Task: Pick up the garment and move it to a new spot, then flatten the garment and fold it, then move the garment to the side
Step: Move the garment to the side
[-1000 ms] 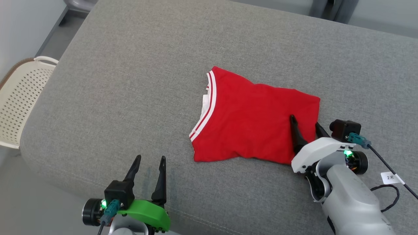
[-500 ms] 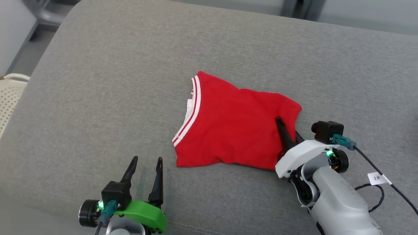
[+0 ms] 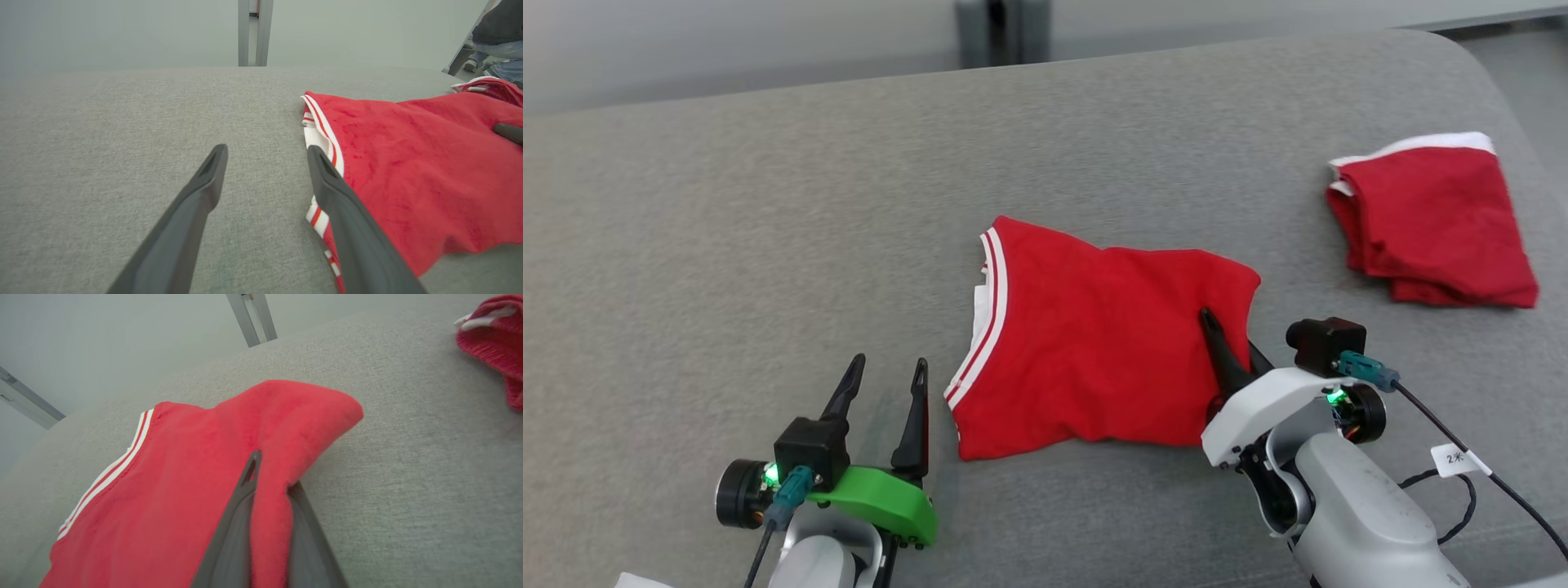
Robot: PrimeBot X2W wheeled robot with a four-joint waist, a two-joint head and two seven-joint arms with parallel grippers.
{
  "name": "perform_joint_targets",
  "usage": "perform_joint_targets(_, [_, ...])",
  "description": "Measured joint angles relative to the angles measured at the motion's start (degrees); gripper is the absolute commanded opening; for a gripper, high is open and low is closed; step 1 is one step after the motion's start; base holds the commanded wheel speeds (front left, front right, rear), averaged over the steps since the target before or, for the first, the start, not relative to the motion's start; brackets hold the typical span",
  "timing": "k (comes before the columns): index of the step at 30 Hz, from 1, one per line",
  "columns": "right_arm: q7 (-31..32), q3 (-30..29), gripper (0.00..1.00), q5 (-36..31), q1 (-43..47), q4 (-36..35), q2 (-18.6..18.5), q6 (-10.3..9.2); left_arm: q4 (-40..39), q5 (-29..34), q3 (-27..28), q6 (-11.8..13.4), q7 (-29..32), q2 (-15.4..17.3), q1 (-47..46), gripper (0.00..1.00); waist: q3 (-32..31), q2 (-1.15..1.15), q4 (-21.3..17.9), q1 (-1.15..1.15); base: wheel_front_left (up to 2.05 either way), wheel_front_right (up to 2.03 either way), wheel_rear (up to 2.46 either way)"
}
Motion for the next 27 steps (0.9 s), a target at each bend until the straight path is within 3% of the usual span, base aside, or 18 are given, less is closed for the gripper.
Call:
perform_joint_targets(8, [0.0, 4.12, 0.0, 0.41, -0.17, -0.89, -0.04, 0.0, 0.88, 1.23, 0.96, -0.29, 0.0, -0.07, -0.58, 1.0, 0.11, 0.0, -12.29, 0.0, 0.0, 0.0, 0.0])
perform_joint_targets(15, [0.0, 5.84, 0.0, -1.48, -2.53, -0.43, -0.13, 0.0, 1.71, 1.97, 0.0, -0.79, 0.0, -0.1, -2.14, 1.0, 1.35, 0.0, -20.06, 0.0, 0.0, 0.0, 0.0])
perform_joint_targets(21, [0.0, 5.7, 0.0, -6.09, -10.53, 1.0, -1.0, 0.0, 2.54, 2.52, -0.29, -1.14, 0.0, -0.11, -2.38, 1.0, 3.65, 0.0, -21.7, 0.0, 0.0, 0.0, 0.0])
perform_joint_targets(24, [0.48, 5.78, 0.0, -7.44, -15.84, 4.01, -3.82, 0.0, 2.89, 2.7, -0.44, -1.32, 0.0, -0.1, -2.59, 1.0, 4.36, 0.0, -20.59, 0.0, 0.0, 0.0, 0.0])
perform_joint_targets(27, [2.78, 6.11, 0.0, -9.07, -21.76, 6.89, -8.92, 0.0, 2.92, 2.75, -1.26, -1.58, 0.0, -0.1, -2.97, 1.0, 5.11, 0.0, -18.4, 0.0, 0.0, 0.0, 0.0])
